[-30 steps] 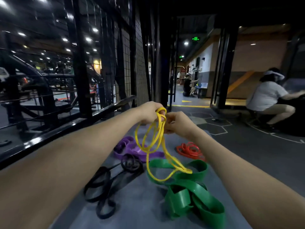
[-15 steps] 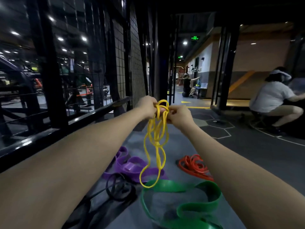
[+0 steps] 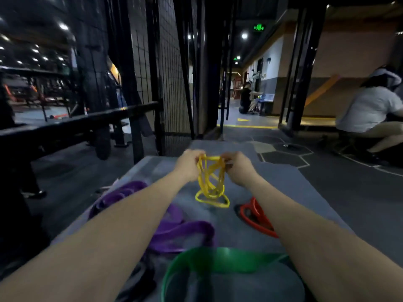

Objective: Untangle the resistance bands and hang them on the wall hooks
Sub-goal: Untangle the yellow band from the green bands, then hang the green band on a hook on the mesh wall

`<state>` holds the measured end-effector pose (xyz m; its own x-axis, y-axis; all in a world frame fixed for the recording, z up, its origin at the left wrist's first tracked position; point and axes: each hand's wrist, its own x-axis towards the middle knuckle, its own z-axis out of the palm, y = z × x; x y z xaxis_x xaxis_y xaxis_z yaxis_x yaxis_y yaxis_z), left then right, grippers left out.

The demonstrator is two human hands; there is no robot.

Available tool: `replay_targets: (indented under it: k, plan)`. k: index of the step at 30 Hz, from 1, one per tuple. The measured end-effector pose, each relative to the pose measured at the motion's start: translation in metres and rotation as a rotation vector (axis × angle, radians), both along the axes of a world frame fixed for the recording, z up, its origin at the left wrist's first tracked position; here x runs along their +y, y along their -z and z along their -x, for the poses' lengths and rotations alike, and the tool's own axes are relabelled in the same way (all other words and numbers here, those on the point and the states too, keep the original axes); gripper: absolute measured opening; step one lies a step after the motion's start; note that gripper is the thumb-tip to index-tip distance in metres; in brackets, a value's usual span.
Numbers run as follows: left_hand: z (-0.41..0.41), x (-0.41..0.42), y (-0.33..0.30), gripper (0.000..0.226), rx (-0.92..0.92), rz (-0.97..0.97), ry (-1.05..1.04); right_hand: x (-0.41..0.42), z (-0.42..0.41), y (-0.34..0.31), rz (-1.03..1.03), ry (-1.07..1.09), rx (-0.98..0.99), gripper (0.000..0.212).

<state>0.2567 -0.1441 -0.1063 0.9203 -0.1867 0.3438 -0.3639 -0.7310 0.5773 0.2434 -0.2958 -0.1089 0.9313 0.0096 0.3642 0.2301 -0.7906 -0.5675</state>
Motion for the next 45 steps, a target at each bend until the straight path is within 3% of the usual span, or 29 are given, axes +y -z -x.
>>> replay_targets:
  k: [2, 4, 12, 18, 22, 26, 33, 39, 45]
  plan:
    - [0.000, 0.002, 0.039, 0.039, 0.186, -0.199, 0.047, -0.008, 0.002, 0.036, 0.168, -0.025, 0.231, 0.030]
    - [0.005, 0.000, 0.063, 0.037, 0.259, -0.300, 0.104, -0.014, 0.011, 0.056, 0.226, -0.037, 0.353, 0.035]
    - [0.033, 0.007, 0.061, 0.044, 0.299, -0.425, -0.021, -0.019, 0.060, 0.048, 0.335, 0.015, 0.350, 0.036]
    - [0.107, 0.011, 0.030, 0.031, 0.255, -0.291, 0.014, -0.014, 0.131, 0.019, 0.277, -0.018, 0.332, 0.034]
    - [0.163, 0.014, 0.017, 0.032, 0.262, -0.231, 0.068, -0.011, 0.186, 0.006, 0.232, -0.020, 0.319, 0.014]
    - [0.231, 0.022, 0.013, 0.032, 0.266, -0.223, 0.077, -0.011, 0.252, -0.002, 0.172, 0.031, 0.335, 0.044]
    - [0.317, 0.032, 0.027, 0.033, 0.274, -0.128, 0.071, -0.017, 0.345, 0.006, 0.108, 0.064, 0.327, 0.039]
    - [0.345, 0.031, 0.041, 0.031, 0.287, -0.108, 0.051, -0.022, 0.373, 0.021, 0.132, 0.079, 0.378, 0.049]
    - [0.311, 0.028, 0.068, 0.043, 0.252, -0.313, 0.092, -0.026, 0.342, 0.044, 0.246, 0.031, 0.438, 0.054]
